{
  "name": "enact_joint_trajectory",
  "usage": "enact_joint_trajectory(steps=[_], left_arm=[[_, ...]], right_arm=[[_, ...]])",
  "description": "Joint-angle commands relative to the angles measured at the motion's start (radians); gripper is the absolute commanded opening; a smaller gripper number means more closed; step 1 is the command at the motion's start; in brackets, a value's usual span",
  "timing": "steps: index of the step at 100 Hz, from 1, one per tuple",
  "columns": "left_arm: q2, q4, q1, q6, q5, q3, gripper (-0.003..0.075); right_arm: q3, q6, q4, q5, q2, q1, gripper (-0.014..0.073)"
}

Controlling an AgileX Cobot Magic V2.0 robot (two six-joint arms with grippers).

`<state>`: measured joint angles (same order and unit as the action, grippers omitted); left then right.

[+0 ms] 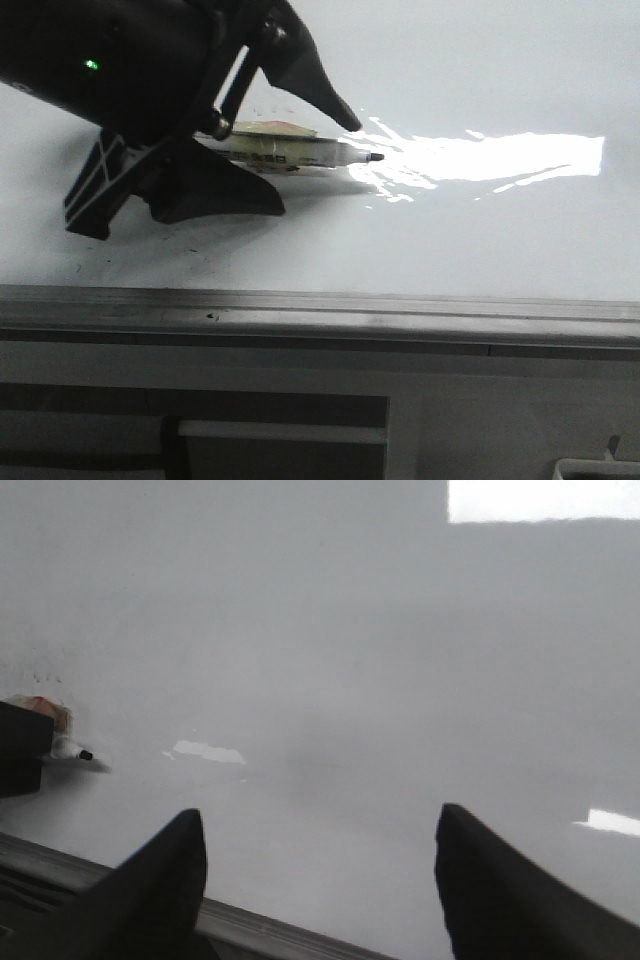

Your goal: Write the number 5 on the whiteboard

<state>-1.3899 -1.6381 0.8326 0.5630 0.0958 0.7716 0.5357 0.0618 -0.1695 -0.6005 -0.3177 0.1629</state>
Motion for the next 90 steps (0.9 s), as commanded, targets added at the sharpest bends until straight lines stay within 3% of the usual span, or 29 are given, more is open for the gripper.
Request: enact_joint_trajectory(steps=[1, 30, 67, 90], left_arm=[[-0.009, -0.002, -0.009, 0.005, -0.026, 0.023, 0.0442], [-0.018, 0.002, -0.009, 0.005, -0.096, 0.023, 0.0439], [-0.018, -0.034, -0.009, 0.005, -0.013, 0.071, 0.0438], [-0.022, -0.056, -0.009, 0.005, -0.056, 0.087, 0.0438]], right_arm=[[0.036, 0.011, 0.004, 0.065, -0.02, -0.005, 0.0439], [0.036, 0.011, 0.004, 0.063, -0.02, -0.005, 0.0439], [0.02, 0.011, 0.004, 0.064, -0.022, -0.005, 0.0439], [-0.001, 0.011, 0.001, 0.064, -0.023, -0.005, 0.0439]])
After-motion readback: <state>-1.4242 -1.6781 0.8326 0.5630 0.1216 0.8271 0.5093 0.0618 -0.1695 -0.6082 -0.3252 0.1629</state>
